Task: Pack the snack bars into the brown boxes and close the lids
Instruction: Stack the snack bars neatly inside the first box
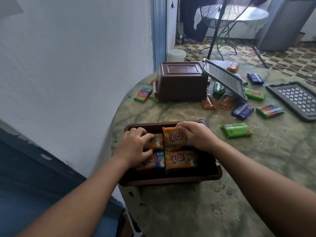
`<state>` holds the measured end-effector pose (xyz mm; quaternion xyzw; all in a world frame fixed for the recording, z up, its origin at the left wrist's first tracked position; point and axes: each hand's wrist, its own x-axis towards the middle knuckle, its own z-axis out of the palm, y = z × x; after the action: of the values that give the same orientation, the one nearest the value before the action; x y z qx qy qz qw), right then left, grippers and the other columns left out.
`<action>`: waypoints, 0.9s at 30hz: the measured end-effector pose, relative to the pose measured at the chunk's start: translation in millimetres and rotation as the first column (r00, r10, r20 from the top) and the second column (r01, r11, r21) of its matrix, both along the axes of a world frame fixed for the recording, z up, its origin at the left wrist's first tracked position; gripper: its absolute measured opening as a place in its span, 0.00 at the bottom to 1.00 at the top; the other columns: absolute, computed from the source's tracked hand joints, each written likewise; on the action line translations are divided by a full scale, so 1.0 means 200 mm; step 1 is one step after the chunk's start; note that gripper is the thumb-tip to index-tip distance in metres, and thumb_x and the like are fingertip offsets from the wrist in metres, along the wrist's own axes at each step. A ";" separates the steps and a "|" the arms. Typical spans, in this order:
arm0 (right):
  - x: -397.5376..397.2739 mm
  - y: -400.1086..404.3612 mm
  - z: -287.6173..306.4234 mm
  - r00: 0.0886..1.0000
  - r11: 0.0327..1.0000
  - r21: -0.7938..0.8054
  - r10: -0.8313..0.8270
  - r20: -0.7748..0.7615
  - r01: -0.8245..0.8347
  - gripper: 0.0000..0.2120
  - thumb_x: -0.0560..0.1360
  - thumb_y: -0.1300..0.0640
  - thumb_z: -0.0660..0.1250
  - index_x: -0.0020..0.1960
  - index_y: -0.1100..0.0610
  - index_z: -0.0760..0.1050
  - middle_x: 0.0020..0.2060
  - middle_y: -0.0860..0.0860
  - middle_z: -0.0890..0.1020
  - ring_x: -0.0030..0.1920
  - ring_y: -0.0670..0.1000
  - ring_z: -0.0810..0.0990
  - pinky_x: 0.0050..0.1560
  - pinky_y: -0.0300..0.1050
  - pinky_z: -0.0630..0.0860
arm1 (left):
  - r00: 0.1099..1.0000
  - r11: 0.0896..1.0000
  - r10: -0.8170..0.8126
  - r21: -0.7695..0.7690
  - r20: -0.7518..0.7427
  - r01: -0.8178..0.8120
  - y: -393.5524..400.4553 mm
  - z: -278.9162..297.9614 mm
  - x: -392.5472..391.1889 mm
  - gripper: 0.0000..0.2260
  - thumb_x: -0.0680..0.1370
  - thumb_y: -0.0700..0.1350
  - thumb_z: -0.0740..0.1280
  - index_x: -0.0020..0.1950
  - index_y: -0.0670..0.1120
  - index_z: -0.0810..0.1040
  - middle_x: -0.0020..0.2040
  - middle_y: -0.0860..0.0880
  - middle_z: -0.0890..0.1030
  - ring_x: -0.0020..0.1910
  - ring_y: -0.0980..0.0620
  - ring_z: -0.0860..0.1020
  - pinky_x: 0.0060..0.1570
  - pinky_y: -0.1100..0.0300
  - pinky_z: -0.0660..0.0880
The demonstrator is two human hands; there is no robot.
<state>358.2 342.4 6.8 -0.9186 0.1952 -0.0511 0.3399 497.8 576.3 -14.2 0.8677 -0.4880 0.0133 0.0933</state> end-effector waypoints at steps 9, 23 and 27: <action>0.00 0.02 -0.06 0.999 0.980 -0.199 -0.012 -0.050 0.002 0.15 0.82 0.38 0.59 0.66 0.37 0.73 0.62 0.41 0.78 0.59 0.52 0.79 0.59 0.55 0.77 | 1.000 1.000 -0.003 -0.028 -0.016 0.002 0.00 0.01 -0.01 0.25 0.76 0.61 0.69 0.72 0.54 0.75 0.66 0.52 0.74 0.64 0.50 0.71 0.65 0.51 0.68; -0.05 0.04 -0.06 0.977 0.897 -0.410 0.099 -0.187 -0.169 0.33 0.73 0.25 0.58 0.74 0.36 0.70 0.64 0.40 0.70 0.67 0.48 0.67 0.61 0.55 0.76 | 1.000 1.000 -0.012 -0.026 -0.012 0.011 0.01 0.01 -0.02 0.24 0.77 0.60 0.68 0.71 0.53 0.77 0.64 0.52 0.75 0.64 0.51 0.70 0.65 0.52 0.68; -0.04 0.05 -0.06 0.964 0.875 -0.433 0.125 -0.235 -0.218 0.34 0.75 0.24 0.53 0.77 0.35 0.65 0.68 0.39 0.72 0.68 0.49 0.69 0.63 0.54 0.74 | 1.000 1.000 -0.025 0.009 0.016 0.025 0.01 0.01 -0.02 0.23 0.78 0.60 0.67 0.71 0.54 0.77 0.64 0.53 0.75 0.64 0.50 0.70 0.65 0.49 0.70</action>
<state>351.0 351.6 -4.6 -0.9866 0.1283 0.0275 0.0974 492.8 579.3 -11.5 0.8618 -0.4996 0.0172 0.0858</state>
